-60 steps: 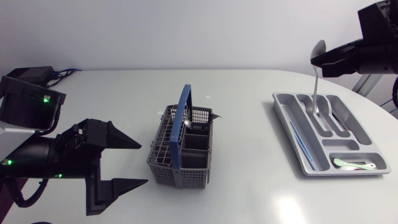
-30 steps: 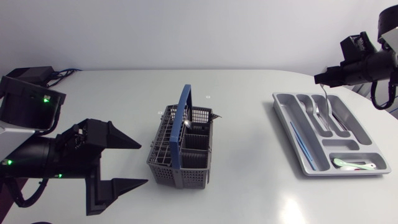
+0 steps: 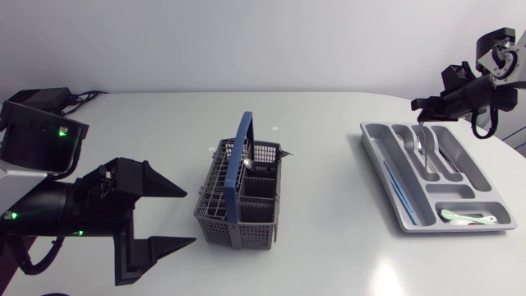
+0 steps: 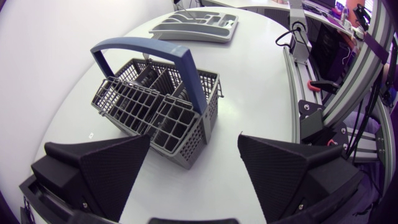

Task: Sort the cutlery from the basket into the organizer compartments.

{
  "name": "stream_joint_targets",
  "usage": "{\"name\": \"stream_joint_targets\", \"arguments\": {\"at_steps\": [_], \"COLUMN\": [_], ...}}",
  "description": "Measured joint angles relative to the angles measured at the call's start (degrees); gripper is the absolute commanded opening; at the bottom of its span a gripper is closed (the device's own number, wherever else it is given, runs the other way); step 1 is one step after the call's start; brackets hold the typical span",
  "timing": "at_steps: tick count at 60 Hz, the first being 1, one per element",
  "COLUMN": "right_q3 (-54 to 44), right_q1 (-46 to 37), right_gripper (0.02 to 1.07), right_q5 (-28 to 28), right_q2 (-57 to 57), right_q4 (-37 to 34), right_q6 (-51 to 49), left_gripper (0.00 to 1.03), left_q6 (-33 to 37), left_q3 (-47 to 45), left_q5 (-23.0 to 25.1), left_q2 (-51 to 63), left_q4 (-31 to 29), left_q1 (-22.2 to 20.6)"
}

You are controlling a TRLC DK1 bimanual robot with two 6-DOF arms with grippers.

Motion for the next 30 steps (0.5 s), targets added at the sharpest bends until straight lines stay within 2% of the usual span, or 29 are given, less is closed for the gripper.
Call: {"name": "stream_joint_targets", "arguments": {"at_steps": [17, 30], "right_q3": [8.57, 13.57], "right_q1": [0.28, 0.61], "right_gripper": [0.07, 0.07], "right_q5": [3.78, 5.35], "right_q2": [7.74, 12.66], "right_q4": [-7.08, -9.25], "right_q6": [2.03, 2.25], "left_gripper": [0.98, 0.98], "left_q6": [0.00, 0.00], "left_q3": [0.00, 0.00], "left_q5": [-0.02, -0.02], "left_q2": [0.00, 0.00], "left_q4": [-0.02, -0.02], "left_q1": [-0.04, -0.04]}}
